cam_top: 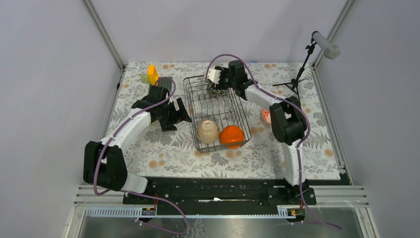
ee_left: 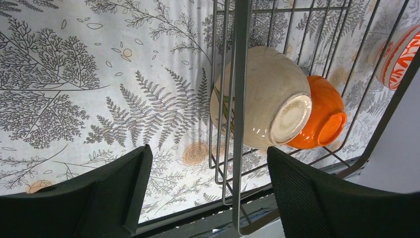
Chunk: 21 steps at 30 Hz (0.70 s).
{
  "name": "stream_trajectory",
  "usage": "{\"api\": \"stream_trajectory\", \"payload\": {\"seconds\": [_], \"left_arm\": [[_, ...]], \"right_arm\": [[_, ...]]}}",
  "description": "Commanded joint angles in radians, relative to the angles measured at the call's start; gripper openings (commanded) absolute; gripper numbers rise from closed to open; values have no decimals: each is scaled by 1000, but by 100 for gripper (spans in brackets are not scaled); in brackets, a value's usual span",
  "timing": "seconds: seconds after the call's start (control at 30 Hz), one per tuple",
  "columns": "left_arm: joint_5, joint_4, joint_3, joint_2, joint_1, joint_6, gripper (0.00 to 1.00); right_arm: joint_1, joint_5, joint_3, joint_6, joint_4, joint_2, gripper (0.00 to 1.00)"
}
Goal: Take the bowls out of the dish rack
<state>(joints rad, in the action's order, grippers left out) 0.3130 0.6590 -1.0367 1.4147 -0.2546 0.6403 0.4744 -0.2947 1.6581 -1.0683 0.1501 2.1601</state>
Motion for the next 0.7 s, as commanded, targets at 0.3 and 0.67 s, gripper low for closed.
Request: {"api": "stream_trajectory", "payload": {"seconds": [0.3, 0.67], "left_arm": [[-29, 24, -24, -11, -5, -4, 90], [-35, 76, -112, 13, -5, -38, 90]], "right_arm": [[-12, -61, 53, -28, 45, 34, 51], [-12, -66, 37, -25, 58, -15, 0]]}}
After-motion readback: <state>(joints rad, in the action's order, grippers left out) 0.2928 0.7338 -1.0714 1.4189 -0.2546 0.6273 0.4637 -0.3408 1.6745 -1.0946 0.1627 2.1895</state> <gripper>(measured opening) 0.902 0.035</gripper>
